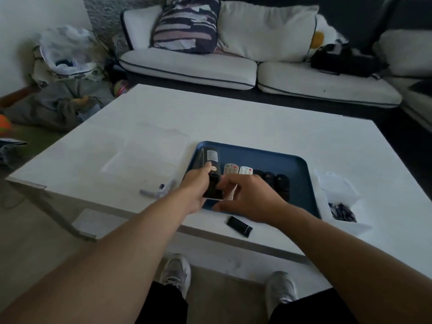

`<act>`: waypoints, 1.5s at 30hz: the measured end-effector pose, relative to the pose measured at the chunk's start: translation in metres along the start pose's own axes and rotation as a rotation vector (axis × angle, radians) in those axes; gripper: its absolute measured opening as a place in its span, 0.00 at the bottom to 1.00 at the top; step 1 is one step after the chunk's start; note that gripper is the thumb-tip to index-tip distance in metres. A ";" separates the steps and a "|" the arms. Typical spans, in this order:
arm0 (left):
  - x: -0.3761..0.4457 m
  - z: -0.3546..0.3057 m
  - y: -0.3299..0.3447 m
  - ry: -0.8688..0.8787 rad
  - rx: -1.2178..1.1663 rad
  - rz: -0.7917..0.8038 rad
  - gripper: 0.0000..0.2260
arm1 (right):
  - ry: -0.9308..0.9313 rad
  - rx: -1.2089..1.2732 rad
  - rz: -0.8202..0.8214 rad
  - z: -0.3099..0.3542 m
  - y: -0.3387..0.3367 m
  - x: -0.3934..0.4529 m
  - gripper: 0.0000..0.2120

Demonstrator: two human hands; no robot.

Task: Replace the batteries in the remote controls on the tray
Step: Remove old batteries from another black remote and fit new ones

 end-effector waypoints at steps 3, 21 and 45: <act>-0.001 0.002 0.002 -0.051 0.006 -0.006 0.11 | 0.012 -0.118 -0.011 0.002 0.007 0.001 0.16; 0.005 -0.006 -0.030 0.273 0.897 -0.228 0.14 | 0.100 -0.355 -0.006 -0.004 0.043 0.040 0.11; 0.014 0.020 0.094 0.538 0.808 0.184 0.04 | 0.726 -0.380 -0.190 -0.194 -0.112 -0.051 0.09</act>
Point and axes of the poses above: each hand's wrist, its own x-axis towards the middle knuckle, its own y-axis out of the palm, z = x × y, the point moved 3 cm from there along x, towards the middle knuckle, and after that the axes turned 2 degrees about -z, right-handed, at the moved point
